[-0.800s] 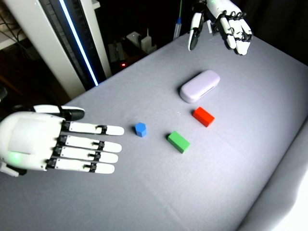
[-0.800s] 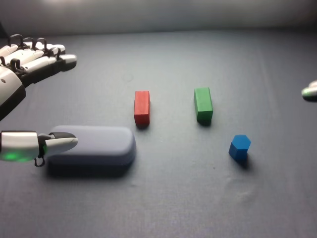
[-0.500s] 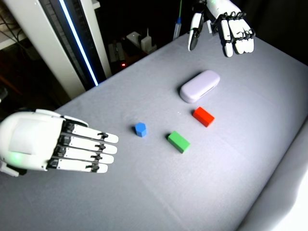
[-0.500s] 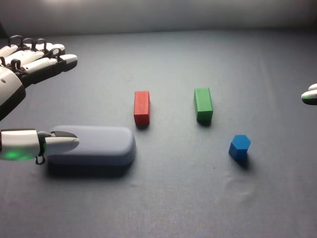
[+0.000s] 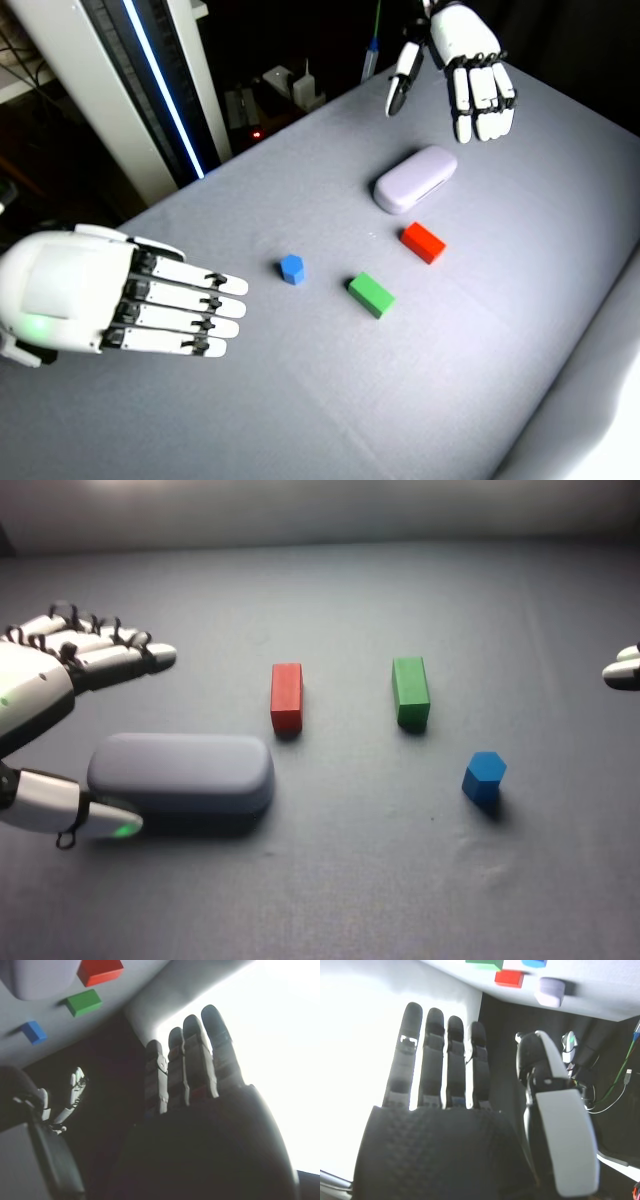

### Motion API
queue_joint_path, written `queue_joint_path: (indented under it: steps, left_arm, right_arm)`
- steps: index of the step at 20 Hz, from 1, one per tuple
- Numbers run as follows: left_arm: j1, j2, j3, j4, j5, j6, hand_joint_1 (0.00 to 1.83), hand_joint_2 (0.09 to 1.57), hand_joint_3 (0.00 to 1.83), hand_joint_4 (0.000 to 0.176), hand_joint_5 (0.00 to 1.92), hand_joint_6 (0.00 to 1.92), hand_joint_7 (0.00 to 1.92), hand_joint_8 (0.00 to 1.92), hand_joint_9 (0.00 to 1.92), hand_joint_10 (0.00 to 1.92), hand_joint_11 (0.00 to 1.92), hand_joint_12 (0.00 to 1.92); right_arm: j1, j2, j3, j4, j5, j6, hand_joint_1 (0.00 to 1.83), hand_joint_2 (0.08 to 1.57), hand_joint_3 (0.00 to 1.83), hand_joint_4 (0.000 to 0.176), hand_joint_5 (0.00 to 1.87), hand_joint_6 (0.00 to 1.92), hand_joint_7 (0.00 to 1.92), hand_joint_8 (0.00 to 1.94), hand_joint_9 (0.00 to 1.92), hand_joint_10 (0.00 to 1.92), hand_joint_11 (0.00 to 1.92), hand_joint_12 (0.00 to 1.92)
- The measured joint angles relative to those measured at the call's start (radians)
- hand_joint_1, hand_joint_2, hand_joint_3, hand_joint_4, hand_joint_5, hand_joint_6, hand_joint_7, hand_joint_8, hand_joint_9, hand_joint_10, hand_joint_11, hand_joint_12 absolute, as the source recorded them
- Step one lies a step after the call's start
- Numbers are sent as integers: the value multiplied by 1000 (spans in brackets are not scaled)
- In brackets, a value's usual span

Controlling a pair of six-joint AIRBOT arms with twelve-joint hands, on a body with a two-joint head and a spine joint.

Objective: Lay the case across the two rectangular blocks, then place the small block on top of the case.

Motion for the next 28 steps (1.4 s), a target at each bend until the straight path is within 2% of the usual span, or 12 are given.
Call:
queue_joint_path:
  steps: [2, 5, 6, 9, 11, 17, 19, 20, 21, 23, 24, 28]
  left_arm:
    - [-44, -29, 32, 28, 87, 0, 726, 810, 2, 112, 197, 2, 182, 1, 189, 4, 0, 437]
    - [-106, -73, 74, 79, 205, 9, 808, 800, 1, 114, 214, 0, 195, 0, 215, 5, 0, 568]
    - [-121, -84, 83, 82, 239, 24, 747, 803, 0, 85, 229, 1, 228, 2, 275, 10, 0, 746]
    - [-139, -108, 112, 88, 293, 35, 787, 825, 3, 75, 246, 3, 272, 7, 317, 14, 0, 795]
    - [-146, -125, 132, 82, 325, 35, 963, 836, 0, 6, 446, 9, 499, 16, 526, 35, 184, 935]
    - [-185, -180, 178, 76, 411, 82, 1106, 905, 0, 0, 552, 1, 691, 5, 707, 15, 291, 974]
    - [-195, -183, 182, 74, 422, 106, 1121, 980, 3, 0, 610, 4, 753, 12, 791, 34, 320, 1174]
    - [-200, -186, 182, 73, 424, 121, 1237, 1059, 3, 0, 1044, 513, 1031, 791, 1099, 189, 701, 1253]
    - [-204, -189, 182, 66, 423, 132, 1237, 1059, 3, 0, 1044, 513, 1031, 791, 1099, 189, 701, 1253]
    - [-204, -195, 183, 55, 415, 135, 1233, 1105, 0, 0, 959, 1004, 1035, 951, 1047, 848, 877, 1353]
    - [-204, -195, 183, 46, 411, 135, 1236, 1110, 0, 0, 910, 1079, 1067, 916, 986, 942, 862, 1320]
    - [-204, -174, 146, 28, 385, 130, 1268, 1057, 0, 0, 1010, 898, 1194, 720, 1118, 766, 972, 1212]
  right_arm:
    - [0, -2, 1, 3, -4, 0, 656, 1314, 1, 0, 468, 0, 431, 1, 449, 1, 201, 721]
    - [0, -2, 3, 2, -4, 0, 631, 1313, 0, 0, 475, 4, 443, 5, 476, 10, 245, 733]
    - [0, -2, 3, 1, -4, 1, 625, 1312, 0, 0, 477, 3, 447, 5, 479, 9, 251, 735]
    - [0, -2, 3, 0, -8, 1, 662, 1307, 0, 0, 477, 2, 447, 3, 475, 5, 242, 729]
    - [0, -2, 3, -6, -3, 2, 729, 1299, 0, 0, 487, 4, 456, 5, 486, 7, 262, 733]
    - [0, -4, 3, -7, -10, 6, 709, 1302, 0, 0, 481, 1, 465, 0, 482, 0, 257, 703]
    - [0, -4, 3, -6, -11, 8, 711, 1307, 1, 0, 483, 2, 467, 1, 486, 2, 260, 698]
    - [0, -4, 3, -6, -11, 8, 698, 1312, 2, 0, 469, 0, 446, 0, 461, 0, 235, 676]
    - [0, -4, 3, -7, -11, 8, 698, 1312, 2, 0, 469, 0, 446, 0, 461, 0, 235, 676]
    - [0, -4, 3, -6, -11, 9, 704, 1307, 0, 0, 472, 1, 449, 1, 468, 3, 255, 672]
    - [0, -4, 3, -6, -11, 9, 706, 1305, 0, 0, 476, 2, 449, 2, 467, 3, 251, 665]
    - [0, -4, 3, -6, -11, 10, 695, 1303, 0, 0, 494, 5, 474, 7, 499, 9, 288, 676]
